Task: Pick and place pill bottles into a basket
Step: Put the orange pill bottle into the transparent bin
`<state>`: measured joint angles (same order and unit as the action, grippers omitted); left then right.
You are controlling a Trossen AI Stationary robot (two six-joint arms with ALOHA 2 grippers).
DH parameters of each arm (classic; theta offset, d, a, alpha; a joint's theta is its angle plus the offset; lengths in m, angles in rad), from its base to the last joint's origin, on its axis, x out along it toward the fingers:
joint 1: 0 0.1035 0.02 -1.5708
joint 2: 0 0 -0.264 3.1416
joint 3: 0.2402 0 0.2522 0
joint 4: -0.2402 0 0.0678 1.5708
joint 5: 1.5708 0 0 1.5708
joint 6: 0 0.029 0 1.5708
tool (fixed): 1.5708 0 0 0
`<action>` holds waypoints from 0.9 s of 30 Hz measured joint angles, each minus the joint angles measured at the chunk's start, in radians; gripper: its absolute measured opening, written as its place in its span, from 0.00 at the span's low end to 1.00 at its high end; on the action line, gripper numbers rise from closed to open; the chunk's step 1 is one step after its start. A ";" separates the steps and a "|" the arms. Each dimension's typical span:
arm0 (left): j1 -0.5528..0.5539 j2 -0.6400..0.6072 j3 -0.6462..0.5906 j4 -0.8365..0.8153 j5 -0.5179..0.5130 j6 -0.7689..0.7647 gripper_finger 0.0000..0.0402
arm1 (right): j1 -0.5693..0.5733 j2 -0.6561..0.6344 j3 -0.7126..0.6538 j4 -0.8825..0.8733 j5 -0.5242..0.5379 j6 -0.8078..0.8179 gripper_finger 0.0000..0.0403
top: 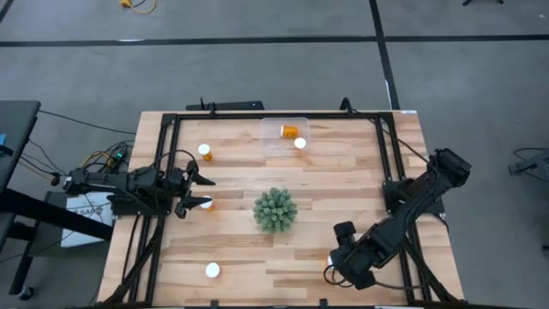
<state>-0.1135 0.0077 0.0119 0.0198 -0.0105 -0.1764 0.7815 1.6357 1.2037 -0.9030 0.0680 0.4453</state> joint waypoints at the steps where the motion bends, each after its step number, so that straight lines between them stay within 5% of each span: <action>1: 0.000 0.000 0.000 0.000 0.000 0.000 0.63 | 0.000 0.008 0.000 0.010 0.011 -0.005 0.66; 27: 0.000 0.000 0.000 0.000 0.000 0.000 0.63 | -0.025 0.073 0.000 0.127 0.012 -0.080 0.66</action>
<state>-0.1135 0.0076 0.0117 0.0200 -0.0105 -0.1764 0.7567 1.7084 1.2041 -0.7758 0.0799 0.3649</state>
